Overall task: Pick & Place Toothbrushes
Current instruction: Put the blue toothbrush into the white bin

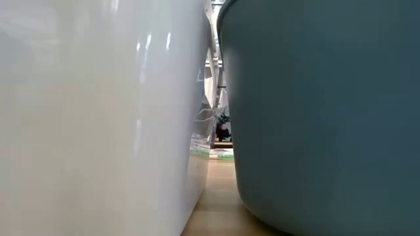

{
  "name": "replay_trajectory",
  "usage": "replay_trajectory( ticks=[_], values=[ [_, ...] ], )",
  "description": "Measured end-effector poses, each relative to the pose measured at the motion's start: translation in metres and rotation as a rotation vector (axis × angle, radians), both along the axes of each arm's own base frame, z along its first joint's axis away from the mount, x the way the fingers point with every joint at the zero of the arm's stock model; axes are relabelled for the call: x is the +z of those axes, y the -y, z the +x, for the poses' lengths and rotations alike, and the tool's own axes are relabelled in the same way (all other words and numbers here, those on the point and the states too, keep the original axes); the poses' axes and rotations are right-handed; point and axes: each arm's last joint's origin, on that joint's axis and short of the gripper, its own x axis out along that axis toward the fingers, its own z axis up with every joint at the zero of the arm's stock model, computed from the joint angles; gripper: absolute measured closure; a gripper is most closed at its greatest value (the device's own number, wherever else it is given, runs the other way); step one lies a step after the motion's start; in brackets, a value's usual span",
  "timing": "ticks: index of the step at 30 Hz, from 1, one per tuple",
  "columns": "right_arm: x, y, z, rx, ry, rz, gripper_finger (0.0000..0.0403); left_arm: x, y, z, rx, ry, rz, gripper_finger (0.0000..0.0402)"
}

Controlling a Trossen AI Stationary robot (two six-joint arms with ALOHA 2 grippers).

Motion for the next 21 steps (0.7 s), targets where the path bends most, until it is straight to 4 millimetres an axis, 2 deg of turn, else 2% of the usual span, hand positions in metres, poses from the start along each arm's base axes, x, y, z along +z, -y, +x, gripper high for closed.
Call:
replay_trajectory(
  ticks=[4,7,14,17,21],
  values=[
    [-0.013,0.009,-0.011,-0.057,0.121,0.066,0.0214,0.0,0.0,0.0,0.0,0.0,0.0,0.0234],
    [-0.014,0.01,-0.008,-0.047,0.202,0.075,0.0214,0.0,0.0,0.0,0.0,0.001,0.0,0.0234],
    [-0.008,0.004,0.006,0.08,0.27,0.093,0.0214,0.001,0.0,0.0,0.0,0.007,0.0,0.0234],
    [-0.006,0.006,0.01,0.067,0.265,0.209,0.0214,0.001,0.0,0.0,0.0,0.007,0.0,0.0234],
    [-0.005,0.015,0.01,-0.063,0.198,0.44,0.0217,0.001,0.0,0.0,0.0,0.007,0.0,0.0234]
  ],
)
